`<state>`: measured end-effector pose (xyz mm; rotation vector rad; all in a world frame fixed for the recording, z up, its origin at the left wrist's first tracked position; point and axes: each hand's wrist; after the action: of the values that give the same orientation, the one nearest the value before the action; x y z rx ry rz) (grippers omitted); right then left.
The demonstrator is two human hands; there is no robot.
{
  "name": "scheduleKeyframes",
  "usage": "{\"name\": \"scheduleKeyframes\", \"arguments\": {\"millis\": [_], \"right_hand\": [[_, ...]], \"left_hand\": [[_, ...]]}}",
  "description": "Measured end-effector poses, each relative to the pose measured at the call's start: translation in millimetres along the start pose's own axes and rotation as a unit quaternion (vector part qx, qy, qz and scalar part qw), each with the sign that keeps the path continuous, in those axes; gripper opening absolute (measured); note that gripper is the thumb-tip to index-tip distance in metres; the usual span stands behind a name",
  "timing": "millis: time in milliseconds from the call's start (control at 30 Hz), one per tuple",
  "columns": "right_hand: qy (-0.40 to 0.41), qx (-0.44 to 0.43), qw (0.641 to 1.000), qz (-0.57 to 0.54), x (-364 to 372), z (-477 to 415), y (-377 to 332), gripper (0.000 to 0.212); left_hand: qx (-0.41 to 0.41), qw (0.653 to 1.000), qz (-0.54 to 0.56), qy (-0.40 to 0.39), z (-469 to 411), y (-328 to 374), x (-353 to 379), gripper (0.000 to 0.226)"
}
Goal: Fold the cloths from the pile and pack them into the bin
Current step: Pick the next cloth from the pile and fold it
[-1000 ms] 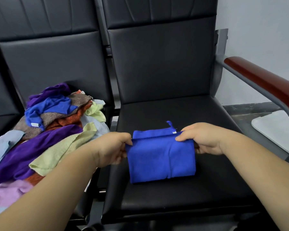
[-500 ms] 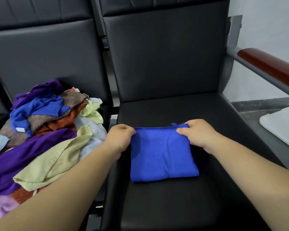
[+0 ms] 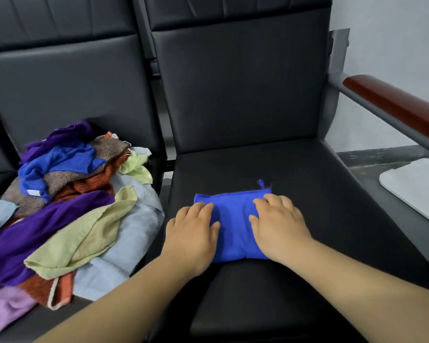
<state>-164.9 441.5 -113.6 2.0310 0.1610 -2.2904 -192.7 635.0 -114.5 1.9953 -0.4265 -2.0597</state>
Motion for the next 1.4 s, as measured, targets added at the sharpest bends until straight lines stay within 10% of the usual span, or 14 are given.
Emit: {"name": "scheduleKeyframes", "arguments": {"millis": [367, 600, 833, 1000, 1400], "right_hand": [[-0.045, -0.008, 0.997, 0.055, 4.9, 4.7, 16.9, 0.059], [-0.097, 0.179, 0.972, -0.114, -26.0, -20.5, 19.1, 0.075], [-0.176, 0.134, 0.965, -0.144, -34.1, -40.5, 10.7, 0.035], [-0.077, 0.096, 0.903, -0.412, -51.9, -27.9, 28.8, 0.031], [0.223, 0.221, 0.858, -0.407, -105.2, 138.9, 199.8, 0.01]], "left_hand": [[-0.006, 0.988, -0.082, -0.129, -0.5, -27.7, 1.6, 0.067], [-0.172, 0.975, 0.111, 0.087, -28.4, -24.4, -1.4, 0.051], [-0.231, 0.95, 0.209, -0.015, -59.0, -21.4, 1.2, 0.014], [-0.184, 0.844, 0.502, 0.031, -54.0, -2.5, -21.9, 0.02], [0.072, 0.869, 0.472, -0.133, -29.1, 222.0, -33.9, 0.024]]}}
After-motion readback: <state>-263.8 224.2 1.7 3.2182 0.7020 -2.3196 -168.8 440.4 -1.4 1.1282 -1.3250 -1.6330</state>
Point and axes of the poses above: each hand's wrist, its own z-axis away from the middle knuckle, its own x-axis out of the palm, y = z × x, and after that the axes turned 10 degrees about z, right-handed
